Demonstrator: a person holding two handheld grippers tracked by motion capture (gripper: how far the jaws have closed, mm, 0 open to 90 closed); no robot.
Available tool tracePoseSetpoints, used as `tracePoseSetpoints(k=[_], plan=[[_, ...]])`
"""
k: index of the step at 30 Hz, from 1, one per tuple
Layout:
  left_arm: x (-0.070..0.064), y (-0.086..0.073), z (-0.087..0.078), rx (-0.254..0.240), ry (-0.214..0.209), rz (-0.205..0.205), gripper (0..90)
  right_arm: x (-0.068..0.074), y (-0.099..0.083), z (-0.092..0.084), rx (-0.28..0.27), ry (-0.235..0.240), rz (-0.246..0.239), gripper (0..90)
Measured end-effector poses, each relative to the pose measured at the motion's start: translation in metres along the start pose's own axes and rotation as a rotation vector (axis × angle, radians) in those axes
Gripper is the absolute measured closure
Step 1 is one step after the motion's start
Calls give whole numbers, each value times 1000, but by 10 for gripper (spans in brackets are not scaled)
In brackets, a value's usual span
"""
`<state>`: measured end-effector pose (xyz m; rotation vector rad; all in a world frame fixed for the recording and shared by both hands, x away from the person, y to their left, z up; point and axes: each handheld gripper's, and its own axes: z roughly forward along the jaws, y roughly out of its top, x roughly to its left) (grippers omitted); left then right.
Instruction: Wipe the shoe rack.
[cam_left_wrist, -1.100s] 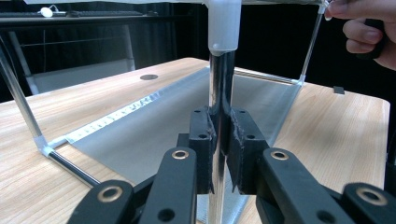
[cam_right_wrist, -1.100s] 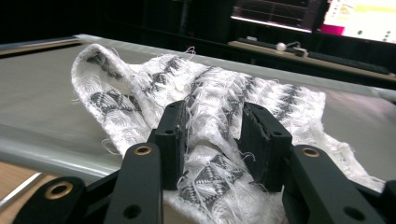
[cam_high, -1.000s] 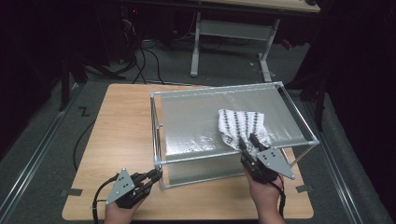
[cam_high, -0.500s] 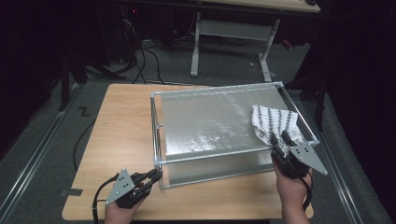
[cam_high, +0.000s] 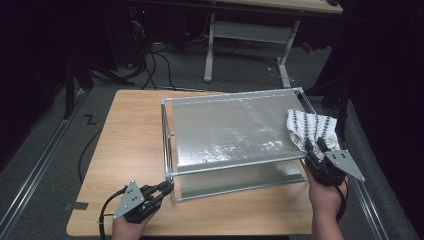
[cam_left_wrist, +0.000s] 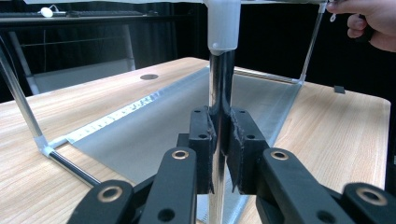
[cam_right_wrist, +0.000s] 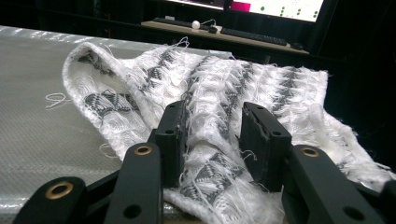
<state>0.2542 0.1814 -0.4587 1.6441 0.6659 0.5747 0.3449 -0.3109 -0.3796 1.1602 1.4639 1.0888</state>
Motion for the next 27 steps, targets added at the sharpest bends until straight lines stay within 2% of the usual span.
tracePoseSetpoints(k=[9, 13, 20, 22, 23, 24, 25, 27], plan=[[0, 0, 0, -3, 0, -3, 807, 3, 0, -1, -1, 18, 19, 618], [0, -1, 0, -6, 0, -4, 808, 10, 0, -2, -9, 38, 22, 617], [0, -1, 0, -7, 0, -3, 807, 29, 1, -4, -21, 78, 22, 616], [0, -1, 0, -6, 1, -2, 807, 41, 2, -6, -26, 105, 20, 616], [0, -1, 0, -6, 1, -2, 807, 41, 2, -6, -26, 105, 20, 616], [0, -1, 0, -6, 1, -1, 807, 50, 2, -7, -29, 118, 18, 618], [0, -1, 0, -6, 1, -1, 807, 50, 2, -7, -29, 118, 18, 618], [-1, -1, 0, -6, 2, 0, 807, 60, 3, -8, -34, 136, 17, 619]])
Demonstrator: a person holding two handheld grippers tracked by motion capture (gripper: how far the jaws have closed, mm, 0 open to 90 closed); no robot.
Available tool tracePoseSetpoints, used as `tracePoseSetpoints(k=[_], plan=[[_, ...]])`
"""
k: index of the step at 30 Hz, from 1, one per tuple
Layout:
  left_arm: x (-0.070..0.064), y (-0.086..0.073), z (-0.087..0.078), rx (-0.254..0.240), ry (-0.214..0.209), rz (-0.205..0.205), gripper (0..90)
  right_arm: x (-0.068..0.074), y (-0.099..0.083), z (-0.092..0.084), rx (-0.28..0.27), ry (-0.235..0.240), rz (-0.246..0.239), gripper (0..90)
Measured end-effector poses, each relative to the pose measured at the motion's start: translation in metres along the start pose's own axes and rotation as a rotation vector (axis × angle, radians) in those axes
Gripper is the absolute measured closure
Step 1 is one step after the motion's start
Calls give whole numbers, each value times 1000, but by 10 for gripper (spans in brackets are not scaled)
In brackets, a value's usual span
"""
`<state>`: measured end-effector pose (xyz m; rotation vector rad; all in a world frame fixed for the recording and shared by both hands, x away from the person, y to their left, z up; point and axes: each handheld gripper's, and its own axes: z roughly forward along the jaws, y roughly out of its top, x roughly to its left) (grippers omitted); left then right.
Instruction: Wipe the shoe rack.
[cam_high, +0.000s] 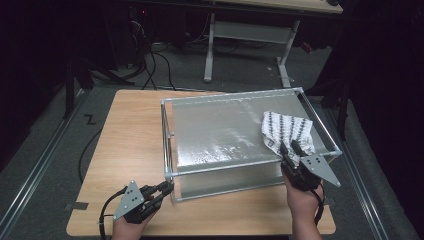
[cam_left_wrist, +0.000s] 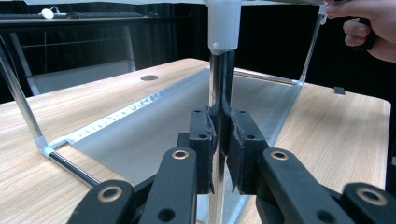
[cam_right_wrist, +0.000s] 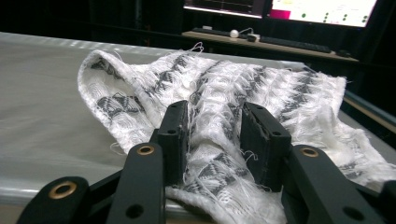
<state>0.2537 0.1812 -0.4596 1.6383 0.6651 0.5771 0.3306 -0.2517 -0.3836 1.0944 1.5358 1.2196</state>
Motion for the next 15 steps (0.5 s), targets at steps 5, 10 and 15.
tracePoseSetpoints(k=[5, 10, 15], plan=[[0, 0, 0, 0, 1, 1, 807, 14, 2, 0, -2, 30, -7, 621], [0, 0, 0, -1, 0, 0, 807, 35, 4, -2, -14, 88, -12, 622], [0, 0, 0, 0, 0, 1, 807, 64, 5, -6, -31, 163, -28, 621]])
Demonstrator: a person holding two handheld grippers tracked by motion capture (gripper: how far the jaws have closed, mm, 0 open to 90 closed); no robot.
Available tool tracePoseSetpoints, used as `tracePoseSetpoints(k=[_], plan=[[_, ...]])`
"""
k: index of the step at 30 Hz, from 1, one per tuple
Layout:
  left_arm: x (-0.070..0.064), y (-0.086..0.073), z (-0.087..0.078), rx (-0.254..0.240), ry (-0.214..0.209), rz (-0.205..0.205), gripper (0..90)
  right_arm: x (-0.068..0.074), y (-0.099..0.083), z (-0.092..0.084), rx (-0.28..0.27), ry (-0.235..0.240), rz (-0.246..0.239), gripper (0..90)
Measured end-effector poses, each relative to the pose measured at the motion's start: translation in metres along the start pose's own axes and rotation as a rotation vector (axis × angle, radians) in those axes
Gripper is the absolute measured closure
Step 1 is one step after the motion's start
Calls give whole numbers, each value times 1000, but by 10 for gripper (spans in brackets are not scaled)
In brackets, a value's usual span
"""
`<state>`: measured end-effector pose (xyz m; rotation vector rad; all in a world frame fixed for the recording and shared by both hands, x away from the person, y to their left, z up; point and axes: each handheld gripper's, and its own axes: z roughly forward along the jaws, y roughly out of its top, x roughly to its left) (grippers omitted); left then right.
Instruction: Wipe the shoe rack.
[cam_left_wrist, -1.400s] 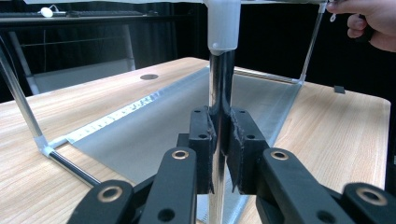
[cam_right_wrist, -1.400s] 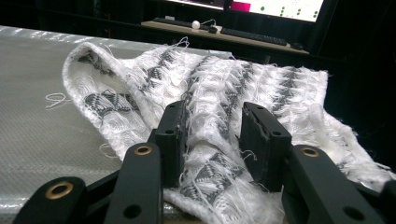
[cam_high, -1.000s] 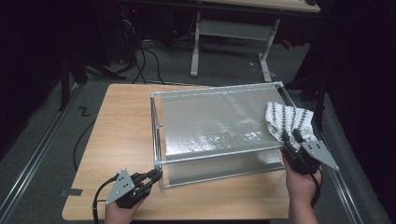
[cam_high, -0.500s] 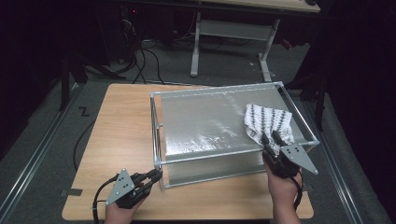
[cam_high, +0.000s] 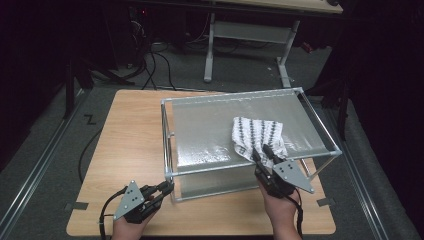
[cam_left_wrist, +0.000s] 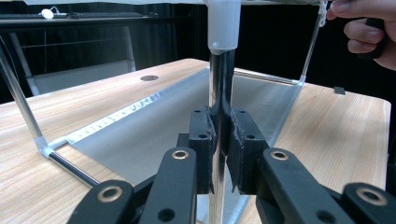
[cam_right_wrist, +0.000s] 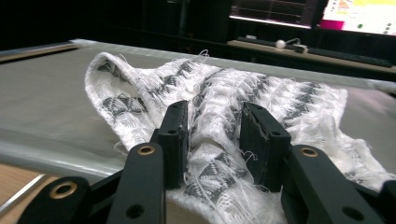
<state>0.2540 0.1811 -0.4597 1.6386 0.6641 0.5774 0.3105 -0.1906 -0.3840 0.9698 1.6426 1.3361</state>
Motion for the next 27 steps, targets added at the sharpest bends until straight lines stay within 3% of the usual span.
tracePoseSetpoints(k=[9, 22, 27], plan=[[0, 0, 0, 0, 0, 0, 807, 25, 2, 4, -12, 67, 6, 624], [0, 0, 0, 0, 2, 1, 807, 84, 12, 14, -20, 237, -26, 624], [0, 0, 0, 0, -1, 0, 807, 101, 14, 16, -24, 280, -27, 622]])
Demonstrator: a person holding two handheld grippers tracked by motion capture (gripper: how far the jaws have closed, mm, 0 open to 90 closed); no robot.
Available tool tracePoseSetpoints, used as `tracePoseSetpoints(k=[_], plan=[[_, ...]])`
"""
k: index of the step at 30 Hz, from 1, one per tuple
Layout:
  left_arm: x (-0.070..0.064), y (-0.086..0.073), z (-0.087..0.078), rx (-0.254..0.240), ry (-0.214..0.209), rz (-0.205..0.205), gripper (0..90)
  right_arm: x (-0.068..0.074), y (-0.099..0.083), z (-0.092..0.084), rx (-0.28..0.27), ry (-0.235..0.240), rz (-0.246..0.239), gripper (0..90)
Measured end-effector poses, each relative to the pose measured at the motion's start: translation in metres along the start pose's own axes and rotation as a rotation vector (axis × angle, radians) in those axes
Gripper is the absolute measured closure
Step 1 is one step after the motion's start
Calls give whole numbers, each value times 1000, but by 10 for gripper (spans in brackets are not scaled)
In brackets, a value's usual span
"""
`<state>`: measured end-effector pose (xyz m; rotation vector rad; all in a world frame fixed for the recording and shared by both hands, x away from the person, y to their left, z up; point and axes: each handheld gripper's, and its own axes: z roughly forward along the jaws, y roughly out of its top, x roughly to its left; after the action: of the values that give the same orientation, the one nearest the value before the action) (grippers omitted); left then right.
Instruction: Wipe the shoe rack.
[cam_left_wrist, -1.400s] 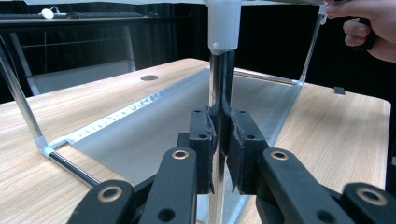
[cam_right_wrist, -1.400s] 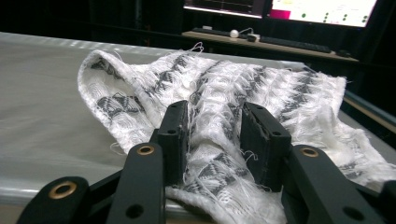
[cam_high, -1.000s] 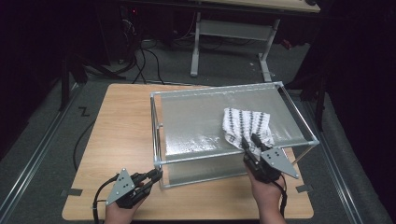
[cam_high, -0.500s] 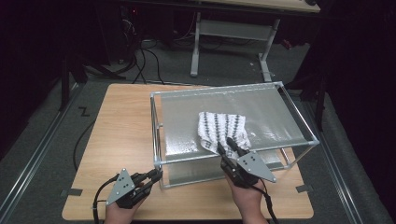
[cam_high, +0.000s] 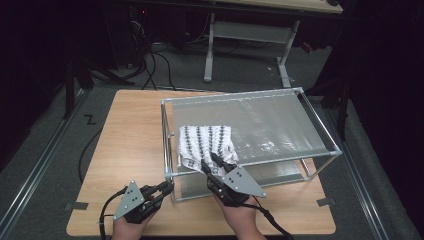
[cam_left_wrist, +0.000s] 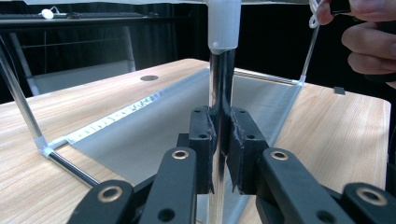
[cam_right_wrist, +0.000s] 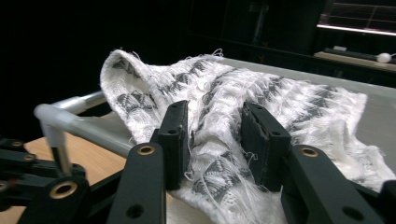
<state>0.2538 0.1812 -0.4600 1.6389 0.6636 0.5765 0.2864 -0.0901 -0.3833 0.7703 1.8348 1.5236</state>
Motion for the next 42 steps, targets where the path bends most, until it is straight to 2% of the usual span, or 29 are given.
tracePoseSetpoints(k=[7, 11, 14, 15, 16, 19, 20, 21, 22, 23, 25, 26, 27, 28, 31, 37, 42], plan=[[0, 0, 0, 1, 2, 1, 807, 22, 5, 10, 1, 71, -14, 611], [0, 0, 0, 2, 3, 1, 807, 31, 8, 13, 3, 94, -25, 598], [0, 0, 0, 2, 2, 1, 807, 31, 8, 14, 6, 88, -24, 545], [0, 0, 0, 2, 1, 2, 807, 29, 9, 14, 8, 74, -8, 472], [0, 0, 0, 2, 0, 2, 807, 28, 9, 13, 10, 60, -1, 446], [0, 0, 0, 2, 0, 2, 807, 25, 8, 13, 14, 47, 16, 427], [0, 0, 0, 2, 0, 2, 807, 24, 8, 13, 18, 46, 24, 434], [0, 0, 0, 2, 0, 2, 807, 23, 8, 13, 23, 55, 25, 484], [0, 0, 0, 2, 0, 2, 807, 23, 8, 13, 23, 55, 25, 484], [0, 0, 0, 3, 1, 2, 807, 23, 8, 12, 27, 72, 17, 576], [0, 1, 0, 4, 2, 5, 807, 23, 8, 11, 32, 76, 11, 652], [0, 1, 0, 4, 2, 5, 807, 23, 8, 11, 32, 76, 11, 652], [0, 1, 0, 4, 1, 3, 807, 22, 9, 11, 37, 79, 4, 717], [0, 1, 0, 4, 1, 3, 807, 22, 9, 11, 37, 79, 4, 717], [0, 1, 0, 6, 1, 4, 807, 19, 10, 10, 51, 73, -15, 797], [0, 1, 0, 7, 2, 4, 807, 15, 11, 10, 50, 93, -10, 823], [0, 1, 0, 6, 0, 4, 806, 8, 19, 2, 8, 70, -11, 825]])
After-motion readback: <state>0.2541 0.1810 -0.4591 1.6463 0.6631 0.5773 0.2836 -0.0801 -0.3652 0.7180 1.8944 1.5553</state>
